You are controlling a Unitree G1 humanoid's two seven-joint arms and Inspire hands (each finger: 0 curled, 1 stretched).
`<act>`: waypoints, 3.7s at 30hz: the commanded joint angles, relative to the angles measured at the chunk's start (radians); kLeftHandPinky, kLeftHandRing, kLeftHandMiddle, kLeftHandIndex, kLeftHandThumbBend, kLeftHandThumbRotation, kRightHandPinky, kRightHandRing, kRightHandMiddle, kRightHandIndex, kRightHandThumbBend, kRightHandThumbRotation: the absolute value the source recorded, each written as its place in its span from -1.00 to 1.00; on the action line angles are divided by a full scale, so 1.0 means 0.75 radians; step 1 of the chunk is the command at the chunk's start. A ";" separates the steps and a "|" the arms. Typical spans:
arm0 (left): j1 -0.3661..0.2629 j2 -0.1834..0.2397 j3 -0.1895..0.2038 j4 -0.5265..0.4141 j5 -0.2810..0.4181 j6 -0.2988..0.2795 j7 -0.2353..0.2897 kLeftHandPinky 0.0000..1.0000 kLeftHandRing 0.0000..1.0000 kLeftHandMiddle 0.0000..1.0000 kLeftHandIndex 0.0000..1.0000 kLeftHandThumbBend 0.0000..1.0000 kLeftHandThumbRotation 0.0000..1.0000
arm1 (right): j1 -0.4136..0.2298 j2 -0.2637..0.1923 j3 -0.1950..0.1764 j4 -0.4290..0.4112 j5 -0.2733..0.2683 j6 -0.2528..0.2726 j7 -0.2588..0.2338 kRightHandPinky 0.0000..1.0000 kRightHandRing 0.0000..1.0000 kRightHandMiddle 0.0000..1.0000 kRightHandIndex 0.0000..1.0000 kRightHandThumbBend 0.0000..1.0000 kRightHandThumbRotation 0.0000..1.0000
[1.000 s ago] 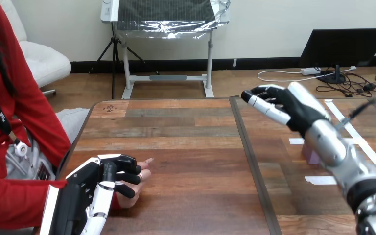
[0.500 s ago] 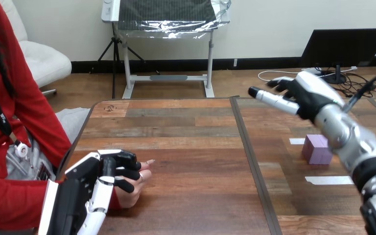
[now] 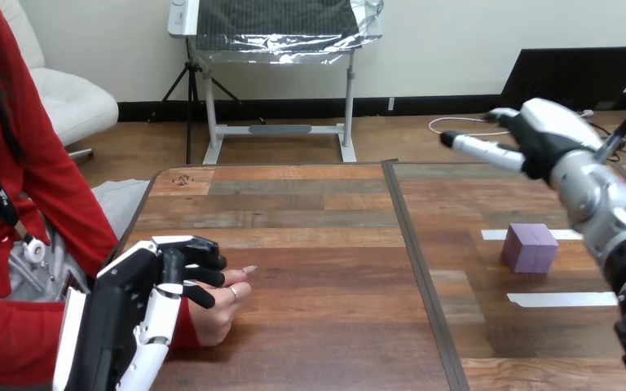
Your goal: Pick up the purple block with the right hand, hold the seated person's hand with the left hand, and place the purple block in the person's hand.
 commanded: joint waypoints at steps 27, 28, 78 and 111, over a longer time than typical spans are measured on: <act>-0.030 -0.034 0.014 -0.058 -0.014 -0.029 -0.024 -0.16 0.08 0.15 0.11 -0.77 0.37 | -0.051 -0.056 0.079 0.016 -0.027 0.100 0.044 0.80 0.89 0.89 0.85 0.54 1.00; -0.027 -0.035 0.014 -0.060 -0.012 -0.027 -0.023 -0.16 0.08 0.15 0.11 -0.77 0.37 | -0.046 -0.057 0.080 0.016 -0.025 0.099 0.048 0.80 0.89 0.89 0.85 0.54 1.00; -0.030 -0.031 0.022 -0.070 -0.011 -0.016 -0.031 -0.15 0.08 0.15 0.10 -0.72 0.33 | 0.033 -0.034 0.143 0.028 -0.037 0.137 0.311 0.64 0.70 0.69 0.64 0.55 1.00; -0.041 -0.028 0.022 -0.066 -0.018 -0.018 -0.040 -0.16 0.06 0.13 0.09 -0.75 0.30 | 0.028 -0.035 0.127 0.026 -0.019 0.125 0.323 0.53 0.55 0.59 0.59 0.45 1.00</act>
